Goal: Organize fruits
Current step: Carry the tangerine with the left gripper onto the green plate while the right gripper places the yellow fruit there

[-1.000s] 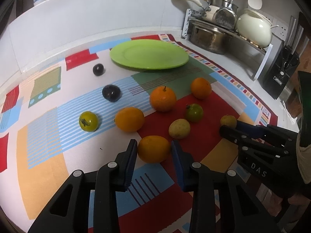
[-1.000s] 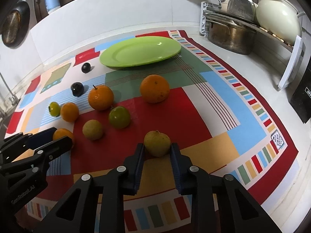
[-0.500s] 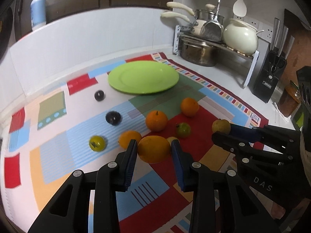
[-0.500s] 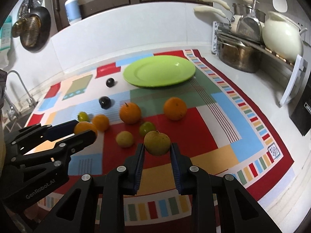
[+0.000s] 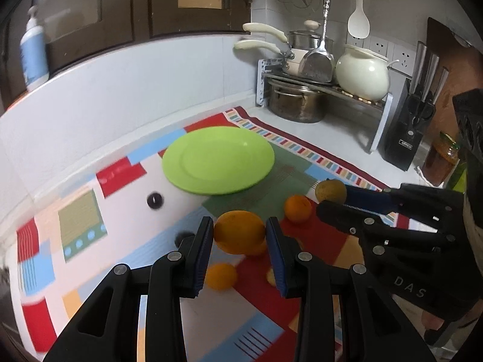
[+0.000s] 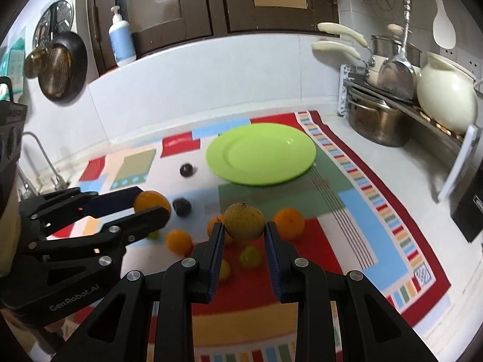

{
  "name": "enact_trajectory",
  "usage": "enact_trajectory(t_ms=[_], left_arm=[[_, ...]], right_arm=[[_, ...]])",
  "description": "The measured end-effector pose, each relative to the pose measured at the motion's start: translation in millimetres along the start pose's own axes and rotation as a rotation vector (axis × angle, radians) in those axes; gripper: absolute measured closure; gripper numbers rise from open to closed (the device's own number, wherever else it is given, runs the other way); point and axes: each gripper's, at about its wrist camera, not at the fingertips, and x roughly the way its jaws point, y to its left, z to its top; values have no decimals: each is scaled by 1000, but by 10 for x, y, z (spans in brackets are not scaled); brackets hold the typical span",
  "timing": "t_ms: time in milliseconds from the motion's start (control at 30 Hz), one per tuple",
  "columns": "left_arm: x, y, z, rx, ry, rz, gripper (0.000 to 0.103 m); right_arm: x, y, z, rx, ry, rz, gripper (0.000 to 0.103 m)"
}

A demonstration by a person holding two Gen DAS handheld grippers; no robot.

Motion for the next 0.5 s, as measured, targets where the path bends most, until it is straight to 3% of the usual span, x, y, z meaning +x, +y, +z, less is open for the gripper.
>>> enact_trajectory(t_ms=[500], left_arm=[[611,353,502,46,45,-69,67]], right_arm=[[591,-117,593,-13,30,-17,75]])
